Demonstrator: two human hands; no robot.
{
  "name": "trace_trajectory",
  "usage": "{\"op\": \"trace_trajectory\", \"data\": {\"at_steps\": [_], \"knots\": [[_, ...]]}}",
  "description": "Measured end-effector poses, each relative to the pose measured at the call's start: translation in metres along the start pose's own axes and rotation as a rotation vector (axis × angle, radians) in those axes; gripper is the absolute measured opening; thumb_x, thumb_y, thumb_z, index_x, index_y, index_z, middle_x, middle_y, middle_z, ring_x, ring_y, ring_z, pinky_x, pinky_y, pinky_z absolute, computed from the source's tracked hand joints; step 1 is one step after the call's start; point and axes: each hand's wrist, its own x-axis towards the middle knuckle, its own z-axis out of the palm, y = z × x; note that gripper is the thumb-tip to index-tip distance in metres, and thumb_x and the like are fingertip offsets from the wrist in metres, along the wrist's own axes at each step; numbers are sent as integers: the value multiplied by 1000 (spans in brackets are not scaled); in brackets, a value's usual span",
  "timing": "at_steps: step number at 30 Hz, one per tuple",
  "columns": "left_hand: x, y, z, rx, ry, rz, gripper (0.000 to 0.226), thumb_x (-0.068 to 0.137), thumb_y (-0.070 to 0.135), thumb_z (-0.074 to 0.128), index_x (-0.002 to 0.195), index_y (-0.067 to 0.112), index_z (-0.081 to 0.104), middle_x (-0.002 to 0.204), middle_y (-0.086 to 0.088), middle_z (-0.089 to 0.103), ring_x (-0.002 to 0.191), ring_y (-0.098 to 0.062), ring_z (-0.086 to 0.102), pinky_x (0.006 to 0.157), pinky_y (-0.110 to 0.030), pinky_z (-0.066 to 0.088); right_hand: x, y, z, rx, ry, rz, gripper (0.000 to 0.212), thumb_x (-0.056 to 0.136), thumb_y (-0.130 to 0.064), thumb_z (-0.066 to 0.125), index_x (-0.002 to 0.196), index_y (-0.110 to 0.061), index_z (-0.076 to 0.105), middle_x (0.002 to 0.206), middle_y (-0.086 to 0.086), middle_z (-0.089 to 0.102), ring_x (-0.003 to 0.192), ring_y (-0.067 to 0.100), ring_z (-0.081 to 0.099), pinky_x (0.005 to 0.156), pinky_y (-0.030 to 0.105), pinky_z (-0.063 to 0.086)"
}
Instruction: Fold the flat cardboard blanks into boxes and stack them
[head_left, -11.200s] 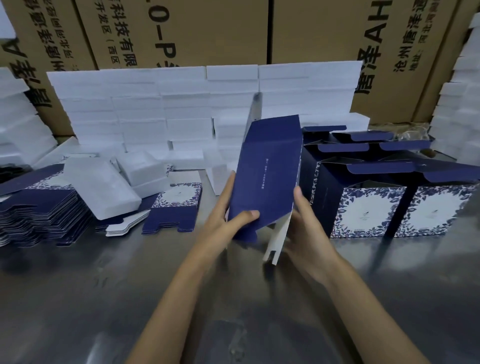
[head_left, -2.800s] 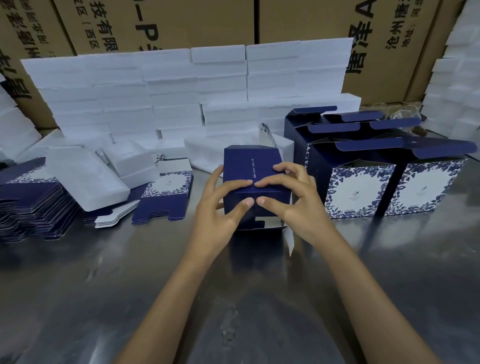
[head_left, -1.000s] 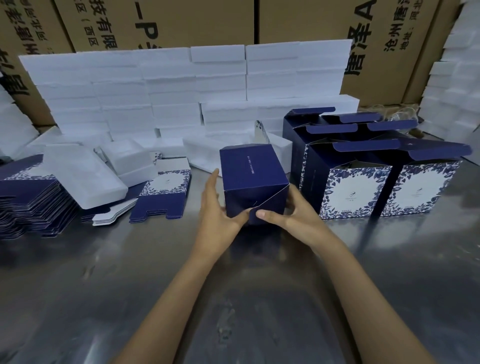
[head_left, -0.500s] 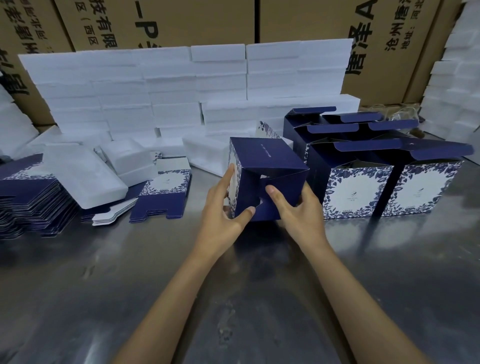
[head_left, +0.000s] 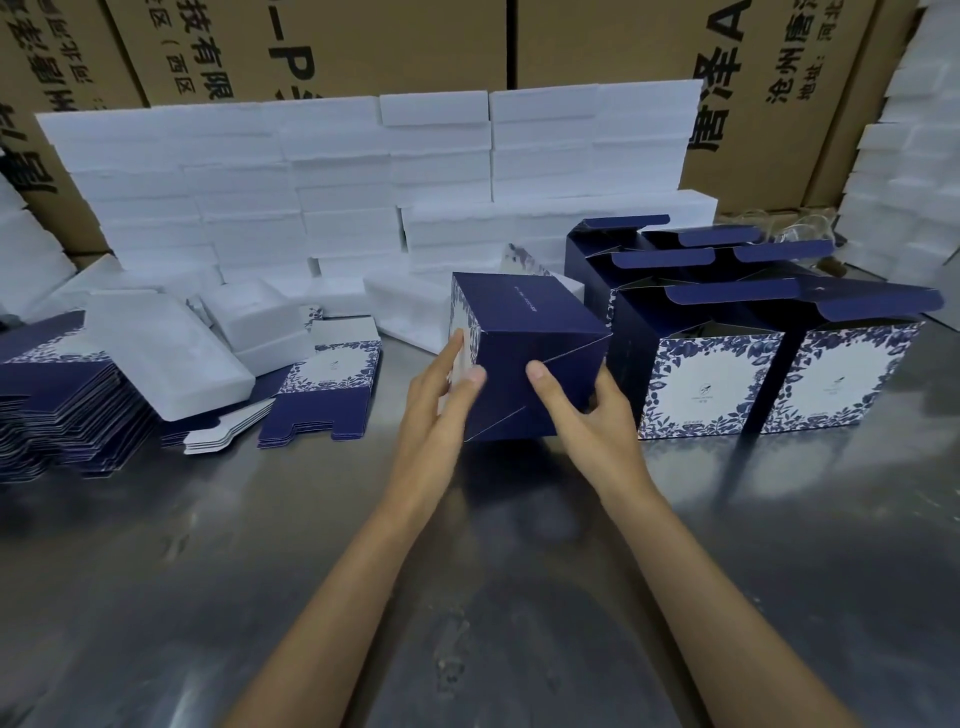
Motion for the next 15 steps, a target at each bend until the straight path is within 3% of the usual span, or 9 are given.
{"op": "trace_trajectory", "data": {"at_steps": [2,4,6,9,10,13,15], "knots": [[2,1,-3,-18,38,-19,41,89,67,50,129,59,52,143,20,49,132,-2,48,115,-38,36,3,-5,0,113,-37,91,70,71,-80,64,128,-39,64,118,-26,71,112,-6,65,105,29,49],[2,3,-4,-24,117,-13,41,87,58,62,127,57,53,144,14,48,132,-5,48,111,-35,41,4,-9,0,219,-55,186,74,70,-85,56,127,-39,65,122,-22,71,116,1,65,109,35,47],[2,4,-8,-123,131,-37,75,71,50,78,136,52,42,144,14,45,131,-1,47,103,-25,43,7,-10,-4,363,-96,240,68,77,-78,56,129,-35,66,125,-15,71,117,8,67,103,36,51],[8,3,-14,-322,40,-47,107,64,19,83,149,46,24,125,17,63,120,3,58,91,-18,46,11,-7,-12,470,-101,226,26,95,-43,57,112,-32,73,118,-10,74,104,9,67,86,31,45],[10,4,-17,-343,39,-28,106,66,12,80,150,45,24,119,18,66,116,3,60,89,-17,47,13,-6,-14,434,-78,209,21,96,-29,56,109,-32,73,118,-8,73,103,9,66,86,31,44],[11,12,-21,-365,118,-8,80,69,18,72,142,37,45,116,8,65,108,-4,63,90,-24,45,16,0,-19,226,-3,149,45,97,4,50,125,-28,65,131,0,67,120,13,62,92,24,52],[11,14,-22,-376,128,-18,57,70,36,68,126,33,60,108,-2,66,102,-12,64,87,-31,48,17,1,-20,173,17,144,37,100,-3,53,125,-26,66,129,0,69,124,17,63,101,33,53]]}}
